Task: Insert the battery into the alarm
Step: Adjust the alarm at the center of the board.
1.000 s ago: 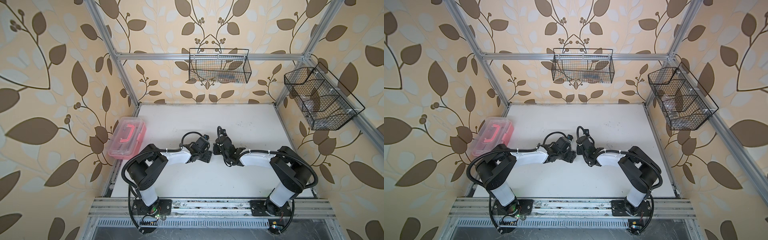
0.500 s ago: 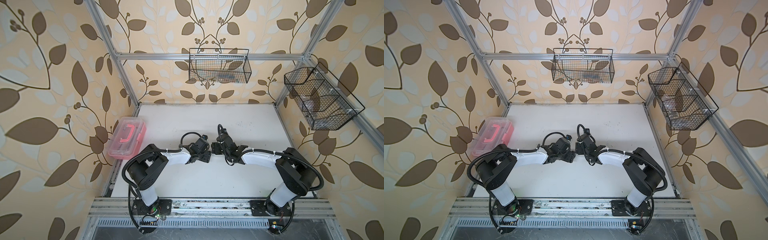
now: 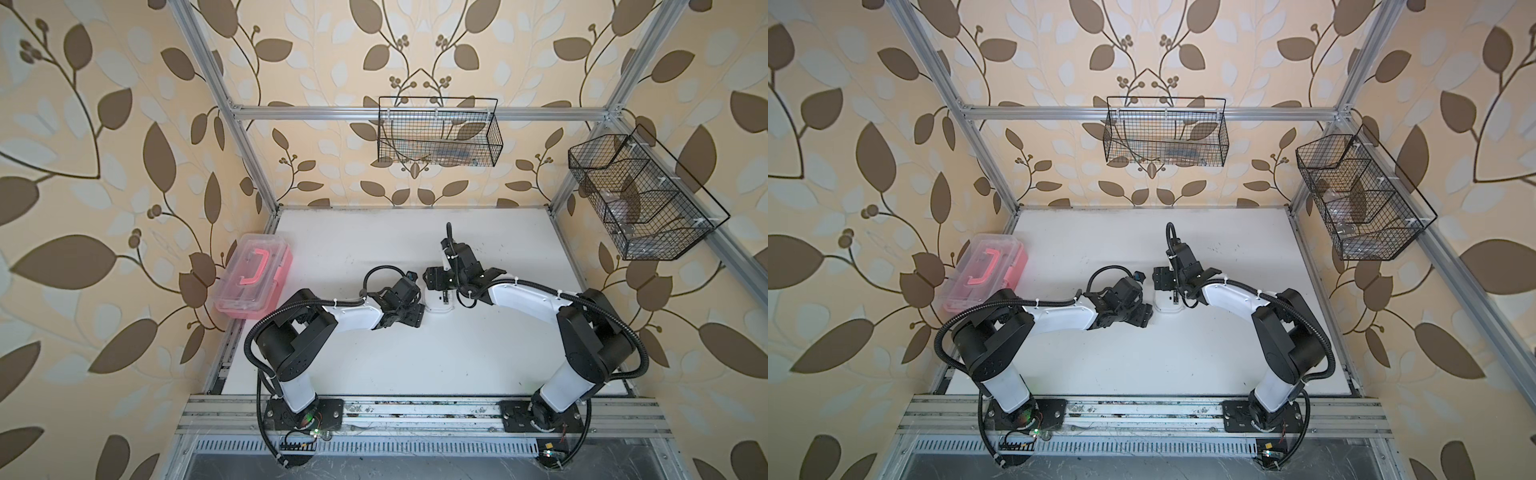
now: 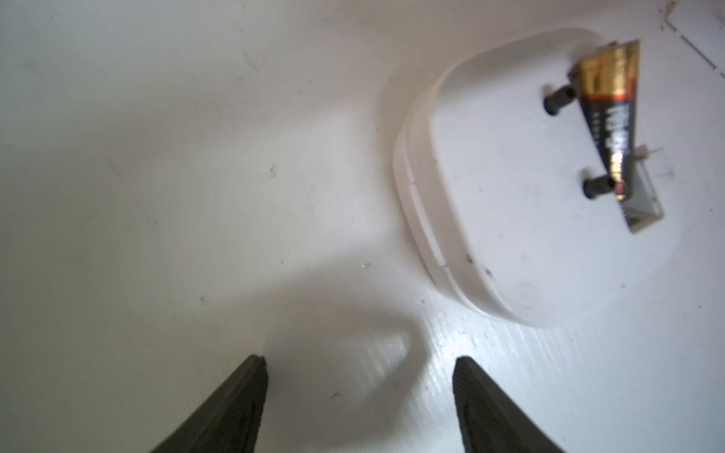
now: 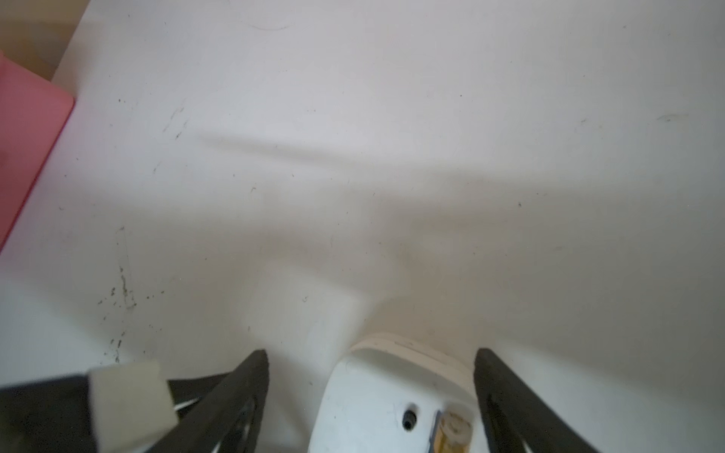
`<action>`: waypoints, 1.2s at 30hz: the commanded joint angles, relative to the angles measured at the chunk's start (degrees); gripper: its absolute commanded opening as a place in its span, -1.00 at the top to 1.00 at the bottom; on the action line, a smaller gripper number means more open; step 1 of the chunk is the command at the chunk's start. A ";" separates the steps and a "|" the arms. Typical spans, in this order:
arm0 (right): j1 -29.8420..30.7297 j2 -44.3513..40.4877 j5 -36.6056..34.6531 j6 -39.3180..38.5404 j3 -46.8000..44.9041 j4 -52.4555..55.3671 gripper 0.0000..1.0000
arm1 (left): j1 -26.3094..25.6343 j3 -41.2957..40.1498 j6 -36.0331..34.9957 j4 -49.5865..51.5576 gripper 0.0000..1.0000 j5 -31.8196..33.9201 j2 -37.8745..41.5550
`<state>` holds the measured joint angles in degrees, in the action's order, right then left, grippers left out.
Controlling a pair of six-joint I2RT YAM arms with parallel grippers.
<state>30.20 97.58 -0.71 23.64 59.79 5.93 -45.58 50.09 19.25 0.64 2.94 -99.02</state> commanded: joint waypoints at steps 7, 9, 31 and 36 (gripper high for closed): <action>-5.35 10.19 9.97 -6.02 8.71 8.60 -0.09 | -1.96 4.26 -1.29 1.38 -0.71 -3.26 -4.52; -5.33 11.81 10.41 -6.84 9.94 9.74 -0.02 | -1.97 5.33 -0.86 1.31 -0.72 -2.96 -5.21; -6.82 6.21 5.78 1.76 2.49 13.17 0.42 | 4.50 13.86 -7.07 9.12 -0.73 -2.64 -9.08; -6.36 3.28 4.93 5.10 -1.61 11.90 0.40 | 6.22 16.47 -7.47 9.46 -0.73 -3.91 -11.09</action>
<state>22.70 101.93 2.79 25.96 61.36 13.72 -40.75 64.38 11.62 11.00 0.14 -107.81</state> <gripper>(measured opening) 0.298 0.867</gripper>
